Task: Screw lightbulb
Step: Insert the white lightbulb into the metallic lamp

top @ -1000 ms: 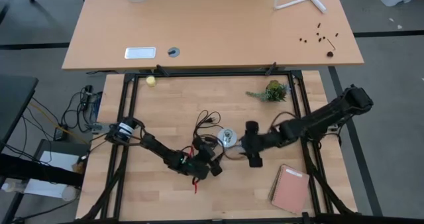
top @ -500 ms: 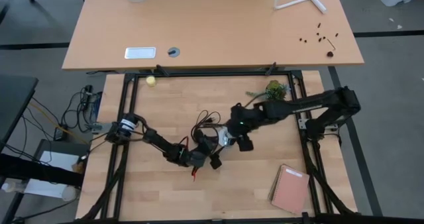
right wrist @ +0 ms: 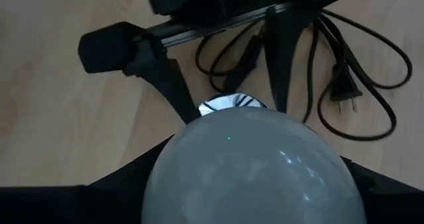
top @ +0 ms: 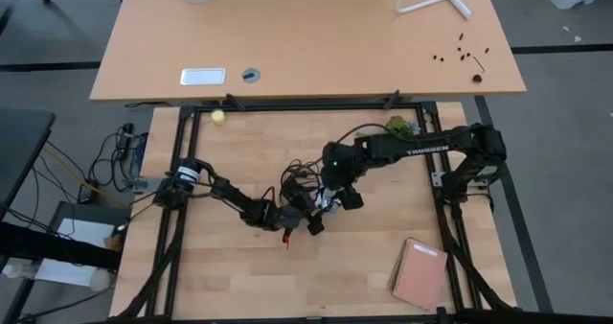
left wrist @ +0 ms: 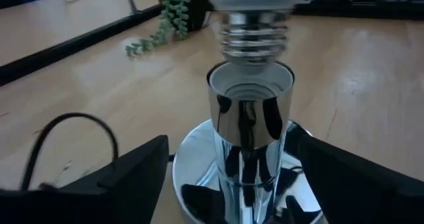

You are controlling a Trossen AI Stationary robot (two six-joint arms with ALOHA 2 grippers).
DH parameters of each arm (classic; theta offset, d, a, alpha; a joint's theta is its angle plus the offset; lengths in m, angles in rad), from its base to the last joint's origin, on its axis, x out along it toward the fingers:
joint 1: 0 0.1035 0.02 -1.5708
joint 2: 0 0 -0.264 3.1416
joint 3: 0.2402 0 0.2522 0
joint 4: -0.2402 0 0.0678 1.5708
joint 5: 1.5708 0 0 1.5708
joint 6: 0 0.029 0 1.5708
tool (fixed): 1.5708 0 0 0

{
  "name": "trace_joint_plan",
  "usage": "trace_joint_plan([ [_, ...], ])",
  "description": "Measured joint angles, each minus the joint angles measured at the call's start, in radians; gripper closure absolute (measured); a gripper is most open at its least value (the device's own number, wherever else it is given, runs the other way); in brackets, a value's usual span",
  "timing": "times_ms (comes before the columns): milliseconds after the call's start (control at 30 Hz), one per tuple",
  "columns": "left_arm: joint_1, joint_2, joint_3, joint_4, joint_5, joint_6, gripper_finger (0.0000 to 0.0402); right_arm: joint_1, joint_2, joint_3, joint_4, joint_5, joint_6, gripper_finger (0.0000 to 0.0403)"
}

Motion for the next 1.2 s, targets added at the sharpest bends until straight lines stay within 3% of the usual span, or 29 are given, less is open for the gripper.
trace_joint_plan([
  [133,0.021,0.007,-0.013,0.021,0.038,0.024,0.0067,-0.029,0.000,0.000,-0.003,-0.035,-0.009,0.0136],
  [433,0.031,0.100,-0.015,0.285,0.062,0.145,0.0097,-0.030,0.000,0.000,-0.032,-0.039,-0.028,0.0135],
  [733,0.066,0.100,-0.015,0.290,0.091,0.144,0.0129,-0.030,0.000,0.000,-0.036,-0.039,-0.028,0.0135],
  [1200,0.073,0.100,-0.015,0.293,0.126,0.150,0.0215,-0.031,0.000,0.000,-0.016,-0.033,-0.043,0.0135],
])
